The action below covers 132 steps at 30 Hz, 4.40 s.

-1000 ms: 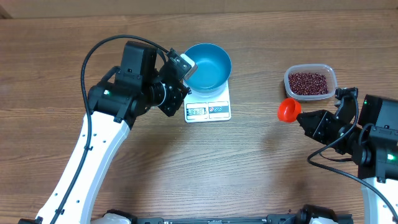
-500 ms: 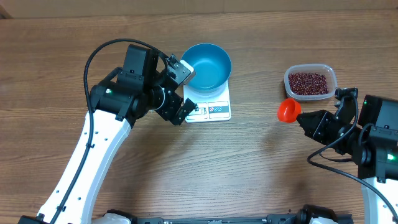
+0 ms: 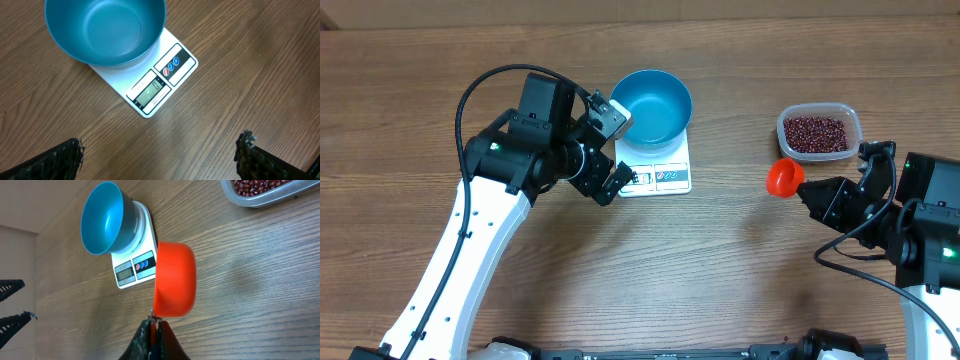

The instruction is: Scoop item into bowl and weigh 150g on scale

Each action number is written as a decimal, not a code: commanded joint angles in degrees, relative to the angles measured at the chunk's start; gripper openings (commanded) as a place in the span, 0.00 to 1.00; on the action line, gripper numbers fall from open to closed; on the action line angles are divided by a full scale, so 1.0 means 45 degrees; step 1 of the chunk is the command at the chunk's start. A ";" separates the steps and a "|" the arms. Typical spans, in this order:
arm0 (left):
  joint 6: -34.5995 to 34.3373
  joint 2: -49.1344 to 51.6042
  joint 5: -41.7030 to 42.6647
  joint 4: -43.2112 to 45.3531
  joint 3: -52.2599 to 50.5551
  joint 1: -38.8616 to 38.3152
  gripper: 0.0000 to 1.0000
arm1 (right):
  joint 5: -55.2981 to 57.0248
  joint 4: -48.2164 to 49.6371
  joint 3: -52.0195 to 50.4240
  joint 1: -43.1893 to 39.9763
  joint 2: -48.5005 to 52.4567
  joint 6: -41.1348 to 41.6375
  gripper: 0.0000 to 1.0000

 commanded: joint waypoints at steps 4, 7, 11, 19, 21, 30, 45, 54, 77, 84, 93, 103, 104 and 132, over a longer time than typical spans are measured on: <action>0.0316 0.0083 -0.0092 -0.0243 -0.0136 -0.0063 1.00 | 0.0044 0.0058 0.0340 -0.0049 -0.0034 -0.0058 0.04; 0.0384 0.0083 -0.0520 -0.0253 -0.0214 -0.0063 1.00 | 0.0044 0.0058 0.0340 -0.0049 -0.0034 -0.0058 0.04; 0.0199 0.0083 -0.1044 -0.0335 -0.0287 -0.0063 1.00 | 0.0049 0.0024 0.0340 -0.0049 -0.0034 -0.0063 0.04; -0.0141 0.0087 -0.1661 -0.0364 -0.0301 -0.0063 1.00 | 0.0053 0.0019 0.0340 -0.0049 -0.0034 -0.0107 0.04; -0.0141 0.0107 -0.2030 -0.0364 -0.0301 -0.0063 0.99 | 0.0053 0.0015 0.0340 -0.0049 -0.0034 -0.0107 0.04; -0.0131 0.0107 -0.2331 -0.0355 -0.0301 -0.0063 0.99 | 0.0053 0.0015 0.0340 -0.0049 -0.0034 -0.0107 0.04; 0.1457 0.0107 -0.1496 -0.0471 -0.0544 -0.0087 1.00 | 0.0136 0.0010 0.0340 -0.0049 -0.0034 -0.0102 0.04; 0.2385 0.0107 -0.0262 0.0243 -0.1705 -0.0087 0.99 | 0.0364 -0.0136 0.0340 -0.0049 -0.0034 -0.0102 0.04; 0.2487 0.0107 0.0015 0.1841 -0.1797 -0.0092 0.99 | 0.0379 -0.0126 0.0340 -0.0049 -0.0034 -0.0102 0.04; 0.2686 0.0107 -0.0034 0.1933 -0.1797 -0.0083 0.99 | 0.0379 -0.0126 0.0340 -0.0049 -0.0034 -0.0102 0.04; 0.2681 0.0107 -0.0058 0.1987 -0.1797 -0.0083 1.00 | 0.0379 -0.0126 0.0340 -0.0049 -0.0034 -0.0097 0.04; 0.1948 0.0107 0.0311 0.2030 -0.1797 -0.0083 1.00 | 0.0374 -0.0121 0.0340 -0.0049 -0.0034 -0.0049 0.04; 0.1953 0.0107 0.0311 0.2021 -0.1797 -0.0083 1.00 | 0.0374 -0.0117 0.0340 -0.0049 -0.0034 -0.0049 0.04; 0.1957 0.0107 0.0306 0.1894 -0.1797 -0.0087 0.99 | 0.0374 -0.0136 0.0340 -0.0049 -0.0034 -0.0053 0.04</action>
